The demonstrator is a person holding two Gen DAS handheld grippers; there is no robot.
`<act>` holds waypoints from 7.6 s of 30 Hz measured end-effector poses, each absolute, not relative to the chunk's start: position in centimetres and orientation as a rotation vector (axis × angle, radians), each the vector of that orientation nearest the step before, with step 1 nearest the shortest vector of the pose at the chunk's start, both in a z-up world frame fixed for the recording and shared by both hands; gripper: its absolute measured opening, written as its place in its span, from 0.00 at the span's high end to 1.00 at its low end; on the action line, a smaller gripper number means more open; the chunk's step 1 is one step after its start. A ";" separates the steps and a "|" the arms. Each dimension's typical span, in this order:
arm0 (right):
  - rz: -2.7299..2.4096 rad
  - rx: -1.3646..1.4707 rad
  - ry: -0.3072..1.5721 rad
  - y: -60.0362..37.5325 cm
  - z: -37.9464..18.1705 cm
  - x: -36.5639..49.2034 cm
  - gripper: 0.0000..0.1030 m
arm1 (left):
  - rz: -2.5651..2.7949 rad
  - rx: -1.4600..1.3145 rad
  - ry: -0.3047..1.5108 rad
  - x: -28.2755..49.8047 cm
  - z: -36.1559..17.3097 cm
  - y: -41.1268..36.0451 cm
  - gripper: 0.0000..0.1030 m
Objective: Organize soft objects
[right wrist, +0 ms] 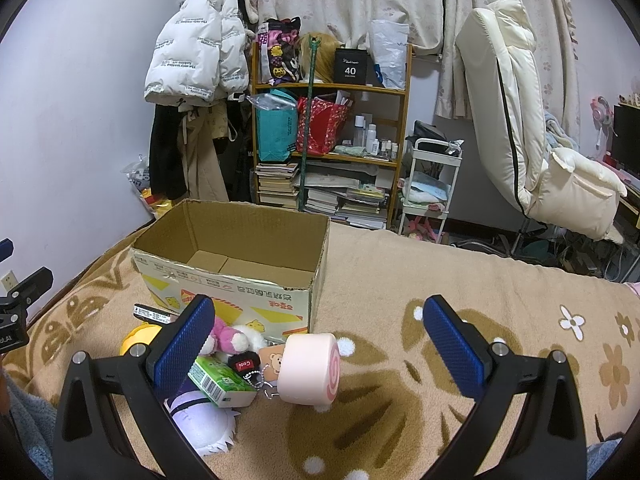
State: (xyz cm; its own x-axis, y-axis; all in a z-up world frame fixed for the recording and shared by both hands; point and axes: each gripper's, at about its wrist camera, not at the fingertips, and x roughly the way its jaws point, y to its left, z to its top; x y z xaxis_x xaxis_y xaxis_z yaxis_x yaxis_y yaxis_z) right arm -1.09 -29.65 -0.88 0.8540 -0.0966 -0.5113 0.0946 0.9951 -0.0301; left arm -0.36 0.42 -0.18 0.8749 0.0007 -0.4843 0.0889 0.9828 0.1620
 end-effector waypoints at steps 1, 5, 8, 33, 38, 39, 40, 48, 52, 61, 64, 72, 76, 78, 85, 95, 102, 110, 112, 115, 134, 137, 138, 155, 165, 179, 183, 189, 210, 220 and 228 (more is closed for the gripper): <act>-0.100 -0.003 0.537 -29.6 -0.9 -1.1 0.00 | -0.047 0.182 0.504 -0.4 -0.2 0.5 0.01; -0.102 -0.003 0.537 -29.6 -0.9 -1.1 0.00 | -0.047 0.182 0.505 -0.4 -0.2 0.4 0.01; -0.102 -0.003 0.537 -29.6 -0.9 -1.1 0.00 | -0.047 0.183 0.504 -0.4 -0.2 0.4 0.01; -0.095 0.040 0.646 -30.2 -2.5 0.5 0.00 | -0.060 0.214 0.580 1.0 -1.3 -0.8 0.01; -0.090 0.067 0.693 -30.8 -3.2 1.2 0.00 | -0.076 0.229 0.622 1.8 -2.2 -1.5 0.01; -0.089 0.071 0.701 -30.8 -3.3 1.4 0.00 | -0.076 0.237 0.625 2.0 -2.3 -1.7 0.01; -0.085 0.076 0.708 -30.9 -3.4 1.5 0.00 | -0.074 0.245 0.625 2.1 -2.4 -1.9 0.01; -0.073 0.120 0.750 -31.7 -4.1 2.7 0.00 | -0.074 0.220 0.659 4.4 -3.1 -2.7 0.01; -0.076 0.140 0.789 -32.2 -4.7 3.9 0.00 | -0.078 0.211 0.685 5.7 -3.7 -3.2 0.01; -0.065 0.180 0.934 -33.0 -7.6 6.4 0.00 | -0.087 0.214 0.740 8.6 -5.7 -4.6 0.01; -0.061 0.182 0.964 -33.1 -8.6 6.8 0.00 | -0.087 0.215 0.763 9.6 -6.6 -4.9 0.01; -0.052 0.178 1.052 -32.7 -10.9 7.9 0.00 | -0.106 0.234 0.810 11.0 -8.6 -6.1 0.01; -0.042 0.188 1.075 -32.8 -11.6 8.2 0.03 | -0.117 0.231 0.831 11.6 -9.4 -6.4 0.01; -0.040 0.190 1.083 -32.7 -11.9 8.4 0.04 | -0.129 0.227 0.842 11.9 -9.7 -6.4 0.01; -0.031 0.202 1.124 -32.6 -13.3 8.8 0.05 | -0.129 0.232 0.876 12.7 -10.9 -6.6 0.01; -0.035 0.237 1.159 -33.1 -14.3 9.7 0.17 | -0.138 0.223 0.919 13.3 -12.3 -6.4 0.01; -0.026 0.237 1.174 -32.9 -14.5 10.1 0.25 | -0.141 0.196 0.933 13.7 -12.9 -5.9 0.01; -0.036 0.252 1.186 -33.0 -14.9 10.2 0.28 | -0.162 0.158 0.971 14.1 -13.5 -5.5 0.15; -0.034 0.250 1.176 -32.9 -14.7 10.1 0.30 | -0.168 0.146 0.981 14.1 -13.7 -5.5 0.21; -0.026 0.254 1.173 -32.7 -14.5 10.1 0.35 | -0.171 0.135 0.986 14.2 -13.8 -5.4 0.29; -0.019 0.316 1.126 -33.6 -12.9 9.3 0.57 | -0.135 0.178 0.894 12.0 -11.8 -5.5 0.38; -0.019 0.330 1.098 -33.6 -12.0 8.7 0.57 | -0.131 0.168 0.876 11.6 -11.2 -5.1 0.38; -0.018 0.335 1.093 -33.6 -11.9 8.5 0.57 | -0.131 0.161 0.870 11.4 -10.9 -5.0 0.38; 0.025 0.342 0.729 -32.7 -4.0 3.2 0.57 | -0.036 0.135 0.521 4.6 -3.3 -3.2 0.38; 0.018 0.256 0.543 -31.3 -0.9 1.5 0.57 | -0.025 0.120 0.378 2.3 -0.1 -3.1 0.37; 0.045 0.132 0.396 -29.4 1.0 3.3 0.57 | -0.047 0.131 0.321 4.1 1.3 -4.5 0.37; 0.060 0.143 0.399 -29.2 0.9 4.7 0.57 | -0.054 0.151 0.317 5.5 1.4 -5.1 0.37; 0.073 0.161 0.410 -29.3 0.3 6.8 0.56 | -0.064 0.183 0.334 7.5 1.1 -6.1 0.37; 0.098 0.140 0.484 -28.3 -2.3 11.2 0.55 | -0.135 0.118 0.423 12.2 0.2 -6.1 0.37; 0.127 0.142 0.536 -27.9 -4.1 12.7 0.51 | -0.184 0.108 0.512 14.1 -1.1 -7.1 0.37; 0.125 0.167 0.611 -28.3 -5.7 13.7 0.47 | -0.180 0.153 0.559 14.7 -3.0 -8.0 0.30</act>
